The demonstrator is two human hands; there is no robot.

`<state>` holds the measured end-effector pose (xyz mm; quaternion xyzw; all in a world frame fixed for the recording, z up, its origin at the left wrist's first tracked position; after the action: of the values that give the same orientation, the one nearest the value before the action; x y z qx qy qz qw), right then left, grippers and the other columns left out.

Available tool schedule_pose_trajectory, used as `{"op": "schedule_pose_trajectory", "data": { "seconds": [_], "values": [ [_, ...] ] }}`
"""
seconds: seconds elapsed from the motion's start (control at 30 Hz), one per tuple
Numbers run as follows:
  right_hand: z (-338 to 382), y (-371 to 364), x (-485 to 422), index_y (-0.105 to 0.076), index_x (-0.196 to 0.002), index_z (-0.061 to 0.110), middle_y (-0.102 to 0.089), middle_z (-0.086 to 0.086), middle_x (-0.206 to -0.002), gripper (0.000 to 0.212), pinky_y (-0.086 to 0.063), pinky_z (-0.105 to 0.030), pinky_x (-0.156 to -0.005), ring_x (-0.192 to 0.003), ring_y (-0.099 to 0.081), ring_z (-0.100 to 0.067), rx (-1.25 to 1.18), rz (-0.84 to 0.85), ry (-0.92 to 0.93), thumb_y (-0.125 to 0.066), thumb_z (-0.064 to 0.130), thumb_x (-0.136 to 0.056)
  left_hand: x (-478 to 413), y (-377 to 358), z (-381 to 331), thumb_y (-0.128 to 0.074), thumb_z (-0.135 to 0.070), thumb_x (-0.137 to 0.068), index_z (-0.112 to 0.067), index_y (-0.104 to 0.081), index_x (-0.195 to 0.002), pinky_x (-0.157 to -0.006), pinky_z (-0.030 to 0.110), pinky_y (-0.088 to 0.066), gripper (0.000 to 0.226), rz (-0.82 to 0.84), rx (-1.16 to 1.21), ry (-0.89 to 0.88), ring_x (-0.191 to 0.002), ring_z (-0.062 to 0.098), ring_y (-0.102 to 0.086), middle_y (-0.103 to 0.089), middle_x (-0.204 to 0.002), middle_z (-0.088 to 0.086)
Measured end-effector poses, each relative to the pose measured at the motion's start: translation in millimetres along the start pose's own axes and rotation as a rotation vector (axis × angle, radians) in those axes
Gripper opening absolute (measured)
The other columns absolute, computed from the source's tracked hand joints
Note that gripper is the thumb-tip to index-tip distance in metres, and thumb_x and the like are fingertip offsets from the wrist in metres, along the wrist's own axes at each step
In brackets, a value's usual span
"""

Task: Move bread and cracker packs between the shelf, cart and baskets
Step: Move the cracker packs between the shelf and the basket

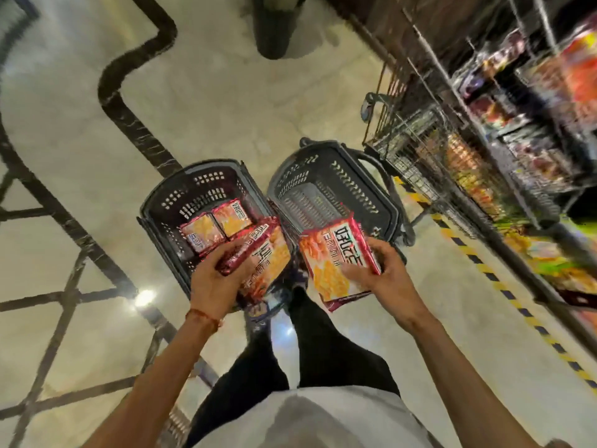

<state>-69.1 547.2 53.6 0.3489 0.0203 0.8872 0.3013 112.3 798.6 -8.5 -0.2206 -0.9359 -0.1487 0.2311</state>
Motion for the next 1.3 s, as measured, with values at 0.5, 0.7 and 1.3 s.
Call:
{"op": "schedule_pose_trajectory", "data": {
  "seconds": [0.5, 0.7, 1.3],
  "values": [
    [-80, 141, 165, -0.068, -0.116, 0.011, -0.075, -0.005, -0.111, 0.048, -0.058, -0.021, -0.068, -0.093, -0.076, -0.014, -0.414, -0.577, 0.100, -0.090, 0.002, -0.075, 84, -171, -121, -0.078, -0.012, -0.085, -0.017, -0.069, -0.104, -0.059, 0.016, -0.055, 0.022, 0.477, 0.005, -0.232, -0.072, 0.005, -0.072, -0.076, -0.083, -0.005],
    [-136, 221, 214, -0.069, -0.125, 0.012, -0.073, -0.007, -0.122, 0.055, -0.058, -0.022, -0.078, -0.106, -0.074, -0.020, -0.526, -0.627, 0.150, -0.091, 0.010, -0.074, 138, -282, -130, -0.079, -0.031, -0.084, -0.021, -0.068, -0.111, -0.079, 0.029, -0.060, 0.030, 0.607, -0.107, -0.291, -0.091, 0.014, -0.075, -0.077, -0.101, 0.003],
    [-347, 539, 399, -0.064, -0.120, 0.017, -0.079, -0.002, -0.110, 0.025, -0.064, -0.029, -0.076, -0.096, -0.078, -0.019, -0.787, -1.009, 0.189, -0.066, 0.030, -0.099, 404, -665, -105, -0.068, -0.046, -0.091, -0.015, -0.073, -0.090, -0.064, 0.041, -0.060, 0.031, 0.912, -0.370, -0.317, -0.073, 0.032, -0.072, -0.078, -0.086, 0.013]
  ]
}}
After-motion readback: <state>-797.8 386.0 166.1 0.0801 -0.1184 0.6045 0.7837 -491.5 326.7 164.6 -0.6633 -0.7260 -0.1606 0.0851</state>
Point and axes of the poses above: each hand's wrist, its own x-axis away from the middle knuckle, its own y-axis out of the back of the hand, z = x × y, the point moved 6 cm from there along -x, towards the middle knuckle
